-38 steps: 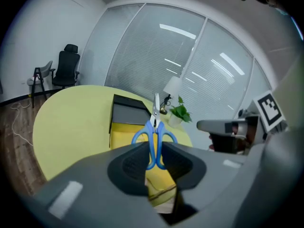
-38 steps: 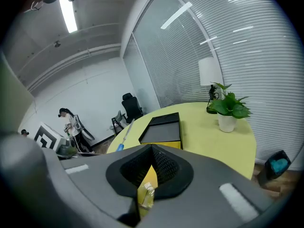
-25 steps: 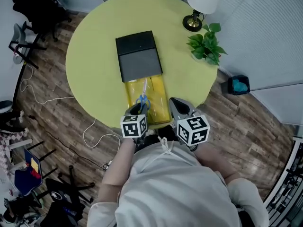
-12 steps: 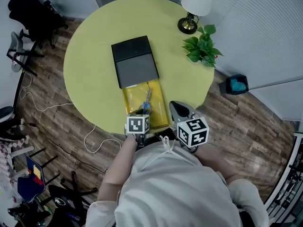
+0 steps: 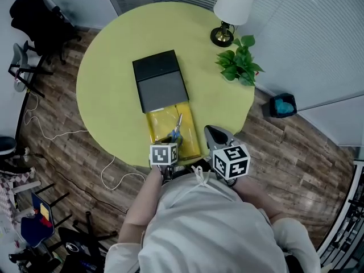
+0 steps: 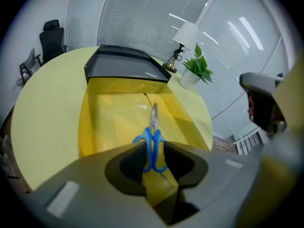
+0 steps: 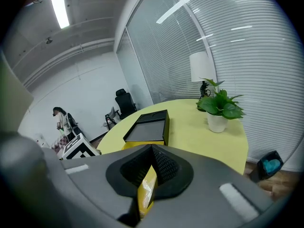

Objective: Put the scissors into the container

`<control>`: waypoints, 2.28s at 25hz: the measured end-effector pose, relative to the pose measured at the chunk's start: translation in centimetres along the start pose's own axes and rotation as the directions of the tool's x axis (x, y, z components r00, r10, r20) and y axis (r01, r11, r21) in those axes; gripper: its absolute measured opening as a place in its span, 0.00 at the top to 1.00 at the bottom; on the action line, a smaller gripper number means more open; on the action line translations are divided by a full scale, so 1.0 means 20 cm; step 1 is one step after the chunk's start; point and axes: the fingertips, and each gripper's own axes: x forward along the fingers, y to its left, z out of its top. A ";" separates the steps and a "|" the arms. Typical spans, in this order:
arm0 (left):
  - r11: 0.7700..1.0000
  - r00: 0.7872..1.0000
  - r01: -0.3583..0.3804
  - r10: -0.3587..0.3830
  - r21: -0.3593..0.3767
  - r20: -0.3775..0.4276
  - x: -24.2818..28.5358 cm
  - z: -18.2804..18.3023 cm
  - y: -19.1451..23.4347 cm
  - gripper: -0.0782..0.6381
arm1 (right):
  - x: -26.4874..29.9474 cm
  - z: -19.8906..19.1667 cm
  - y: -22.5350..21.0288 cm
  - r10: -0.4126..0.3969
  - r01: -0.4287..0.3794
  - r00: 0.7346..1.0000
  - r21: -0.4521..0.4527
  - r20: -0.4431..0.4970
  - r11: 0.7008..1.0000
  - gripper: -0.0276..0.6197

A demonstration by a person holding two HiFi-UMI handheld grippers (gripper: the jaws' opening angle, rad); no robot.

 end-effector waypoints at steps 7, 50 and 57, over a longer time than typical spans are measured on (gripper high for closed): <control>0.999 0.995 -0.019 0.022 -0.032 0.094 -0.13 0.08 0.02 0.77 | -0.01 0.05 0.03 0.014 -0.014 1.000 -0.020 0.018 1.000 0.96; 0.987 0.588 -0.131 0.001 0.094 0.809 -1.21 0.67 -0.19 0.88 | -0.09 0.27 0.34 0.177 -0.136 0.974 -0.260 0.142 0.956 0.96; 0.982 0.616 -0.140 -0.017 0.130 0.788 -1.15 0.67 -0.23 0.88 | -0.07 0.25 0.31 0.176 -0.144 0.977 -0.234 0.123 0.961 0.96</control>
